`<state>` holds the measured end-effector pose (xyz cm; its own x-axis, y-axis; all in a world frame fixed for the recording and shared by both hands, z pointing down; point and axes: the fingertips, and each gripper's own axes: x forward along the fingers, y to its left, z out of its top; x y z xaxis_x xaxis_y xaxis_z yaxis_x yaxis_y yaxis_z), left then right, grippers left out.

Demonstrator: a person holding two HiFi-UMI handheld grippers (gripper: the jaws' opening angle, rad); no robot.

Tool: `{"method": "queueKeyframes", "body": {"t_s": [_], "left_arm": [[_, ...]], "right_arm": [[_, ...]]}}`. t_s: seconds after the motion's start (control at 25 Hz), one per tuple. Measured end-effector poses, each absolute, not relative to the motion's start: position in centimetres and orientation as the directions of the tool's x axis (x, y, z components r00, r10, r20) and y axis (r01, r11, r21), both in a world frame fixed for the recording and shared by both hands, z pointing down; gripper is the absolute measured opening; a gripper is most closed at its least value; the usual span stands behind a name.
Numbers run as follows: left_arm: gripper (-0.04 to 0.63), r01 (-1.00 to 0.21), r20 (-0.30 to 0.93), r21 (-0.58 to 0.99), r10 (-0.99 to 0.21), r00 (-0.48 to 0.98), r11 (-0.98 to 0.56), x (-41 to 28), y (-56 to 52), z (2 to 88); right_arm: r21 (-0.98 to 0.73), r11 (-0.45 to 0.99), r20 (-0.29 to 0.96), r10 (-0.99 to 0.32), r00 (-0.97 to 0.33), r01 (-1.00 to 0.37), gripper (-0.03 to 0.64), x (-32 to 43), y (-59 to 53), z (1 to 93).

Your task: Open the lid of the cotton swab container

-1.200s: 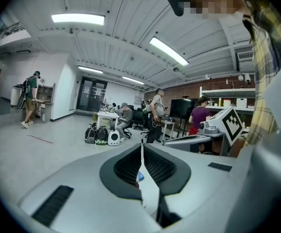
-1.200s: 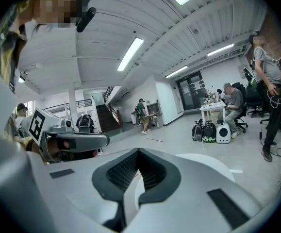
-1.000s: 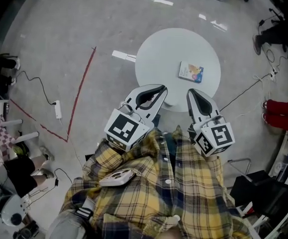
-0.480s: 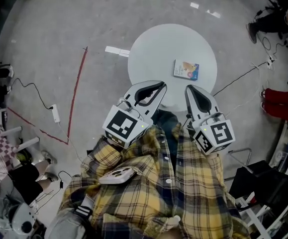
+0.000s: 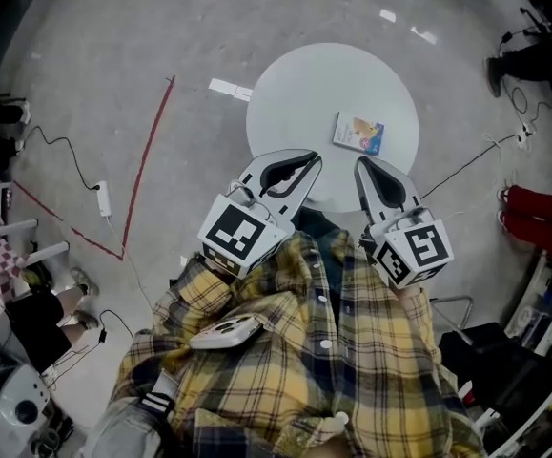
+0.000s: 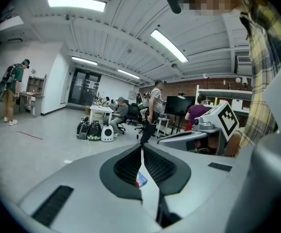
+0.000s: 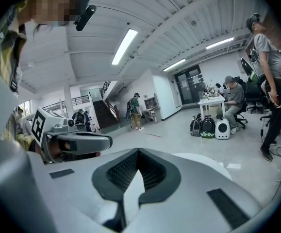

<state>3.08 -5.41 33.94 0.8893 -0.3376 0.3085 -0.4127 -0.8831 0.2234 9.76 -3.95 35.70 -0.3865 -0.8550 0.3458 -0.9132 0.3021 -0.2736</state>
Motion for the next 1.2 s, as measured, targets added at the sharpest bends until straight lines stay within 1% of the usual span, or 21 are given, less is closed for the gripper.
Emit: {"method": "queueKeyframes", "body": {"t_s": [0.24,0.44,0.64,1.2], "left_arm": [[0.034,-0.400,0.333,0.228,-0.316,0.889,-0.888,3.8,-4.8,35.7],[0.034,-0.340,0.360,0.222,-0.247,0.900,-0.914,3.8,-3.6,38.1],[0.034,-0.311,0.409,0.221,-0.202,0.890,-0.924,3.5,-3.0,40.7],[0.035,-0.176,0.434,0.247,-0.053,0.899,-0.953,3.4,-1.9,47.2]], "right_arm": [[-0.279,0.329,0.366,-0.832,-0.417,-0.902,0.017,10.1,-3.9,36.7],[-0.280,0.335,0.382,-0.821,-0.425,-0.899,0.017,10.3,-3.9,37.9],[-0.291,0.327,0.406,-0.808,-0.426,-0.899,0.017,10.7,-3.8,39.4],[-0.350,0.294,0.450,-0.780,-0.435,-0.889,0.017,10.6,-3.5,43.2]]}}
